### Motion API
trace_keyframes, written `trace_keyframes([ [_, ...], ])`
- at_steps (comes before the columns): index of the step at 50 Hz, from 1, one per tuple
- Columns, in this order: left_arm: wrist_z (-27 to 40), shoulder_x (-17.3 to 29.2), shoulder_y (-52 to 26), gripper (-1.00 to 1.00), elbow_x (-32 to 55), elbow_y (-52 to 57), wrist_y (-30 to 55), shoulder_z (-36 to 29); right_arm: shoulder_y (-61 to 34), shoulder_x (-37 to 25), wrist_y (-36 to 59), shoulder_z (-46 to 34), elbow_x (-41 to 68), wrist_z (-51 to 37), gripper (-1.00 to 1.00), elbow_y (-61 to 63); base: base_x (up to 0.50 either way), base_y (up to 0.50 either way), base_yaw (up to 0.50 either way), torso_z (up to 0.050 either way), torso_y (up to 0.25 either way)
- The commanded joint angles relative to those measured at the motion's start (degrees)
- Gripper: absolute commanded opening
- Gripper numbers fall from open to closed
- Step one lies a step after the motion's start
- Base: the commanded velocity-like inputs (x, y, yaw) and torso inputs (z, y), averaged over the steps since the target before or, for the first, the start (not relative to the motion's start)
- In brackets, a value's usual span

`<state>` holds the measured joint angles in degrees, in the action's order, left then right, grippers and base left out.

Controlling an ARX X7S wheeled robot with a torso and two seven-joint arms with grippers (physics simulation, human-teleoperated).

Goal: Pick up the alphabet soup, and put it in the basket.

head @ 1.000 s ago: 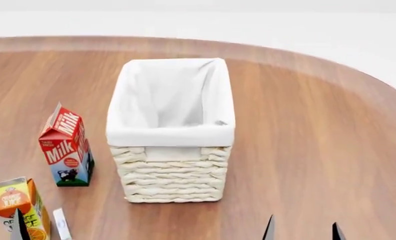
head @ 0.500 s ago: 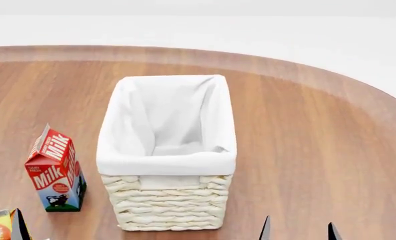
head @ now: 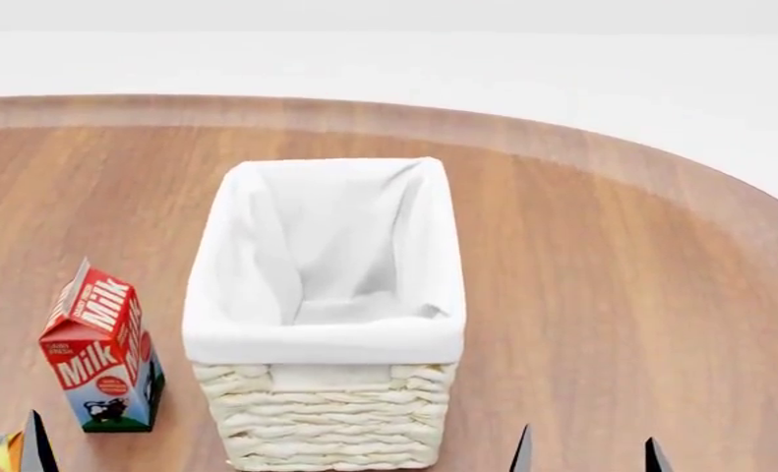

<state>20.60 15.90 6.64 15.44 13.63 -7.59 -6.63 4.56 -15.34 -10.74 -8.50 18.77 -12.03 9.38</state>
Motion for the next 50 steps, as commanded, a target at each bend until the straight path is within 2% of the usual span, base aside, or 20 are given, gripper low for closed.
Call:
trace_keyframes([
  [1, 0.3, 0.2, 0.2, 1.00, 0.1, 0.4, 0.1, -0.2, -0.1, -0.2, 0.1, -0.2, 0.4, -0.1, 1.00, 0.0, 0.09, -0.02, 0.00, 0.000, 0.000],
  [34, 1.3, 0.8, 0.5, 1.00, 0.5, 0.8, 0.1, -0.3, -0.7, -1.4, -0.2, -1.2, 0.7, 0.6, 1.00, -1.2, 0.03, 0.00, 0.00, 0.000, 0.000],
  [41, 1.5, 1.1, 0.7, 1.00, 1.0, 1.3, 0.2, 0.0, 0.1, -4.5, 0.9, -2.6, -0.4, 2.8, 1.00, 0.8, 0.00, 0.00, 0.00, 0.000, 0.000],
  [50, 1.8, 1.3, 0.7, 1.00, 0.8, 1.2, 0.2, -0.2, 0.6, -10.3, 1.8, -4.9, 1.6, 10.4, 1.00, 1.7, 0.00, 0.00, 0.00, 0.000, 0.000],
])
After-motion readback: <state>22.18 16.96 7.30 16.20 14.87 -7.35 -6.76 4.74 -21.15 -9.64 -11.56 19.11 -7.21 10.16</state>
